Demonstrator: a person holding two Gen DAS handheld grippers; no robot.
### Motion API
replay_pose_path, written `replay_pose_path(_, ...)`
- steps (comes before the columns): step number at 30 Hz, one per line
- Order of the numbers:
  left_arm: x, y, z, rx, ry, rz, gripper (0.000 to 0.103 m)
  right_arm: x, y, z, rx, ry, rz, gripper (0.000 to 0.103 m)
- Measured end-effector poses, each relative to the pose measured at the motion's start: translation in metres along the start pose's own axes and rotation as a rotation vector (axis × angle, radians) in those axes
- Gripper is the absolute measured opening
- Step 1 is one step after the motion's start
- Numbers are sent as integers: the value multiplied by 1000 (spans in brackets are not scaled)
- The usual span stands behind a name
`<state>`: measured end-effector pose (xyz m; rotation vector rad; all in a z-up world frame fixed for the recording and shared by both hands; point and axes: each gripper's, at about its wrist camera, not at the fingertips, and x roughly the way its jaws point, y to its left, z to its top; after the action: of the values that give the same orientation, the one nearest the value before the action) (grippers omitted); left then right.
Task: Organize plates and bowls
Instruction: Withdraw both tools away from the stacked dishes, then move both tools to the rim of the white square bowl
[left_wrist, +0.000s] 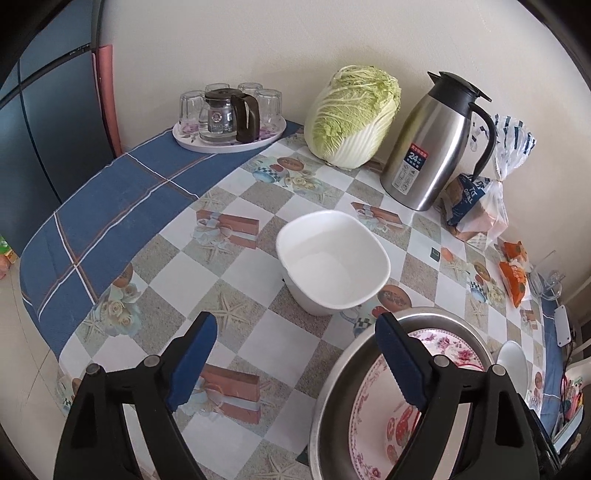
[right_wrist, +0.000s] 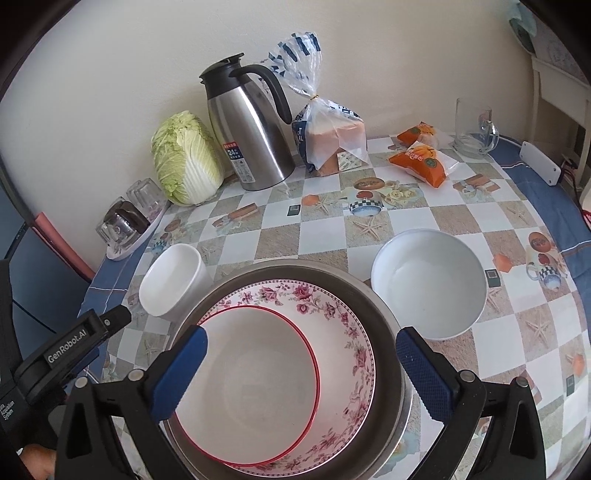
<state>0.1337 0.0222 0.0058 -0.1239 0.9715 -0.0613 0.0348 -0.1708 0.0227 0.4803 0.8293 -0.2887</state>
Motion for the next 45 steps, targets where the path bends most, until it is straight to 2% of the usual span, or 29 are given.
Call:
replay_pose_path(10, -1, 27, 20, -67, -78, 44, 88, -3, 24, 4, -60, -35, -13, 103)
replay_pose_path(18, 16, 54, 31, -154, -68, 41, 88, 5, 39, -2, -102, -2, -16, 103)
replay_pose_path(22, 25, 61, 36, -161, -64, 37, 88, 7, 42, -4, -105, 4, -18, 103)
replay_pose_path(33, 43, 66, 40, -142, -6, -26, 88, 9, 45, -3, -105, 21, -42, 103)
replay_pose_path(39, 45, 67, 43, -145, 10, -67, 88, 7, 56, 14, -107, 29, -23, 103)
replay_pose_path(45, 49, 67, 46, -141, 25, -98, 88, 14, 75, 35, -79, 77, 15, 103)
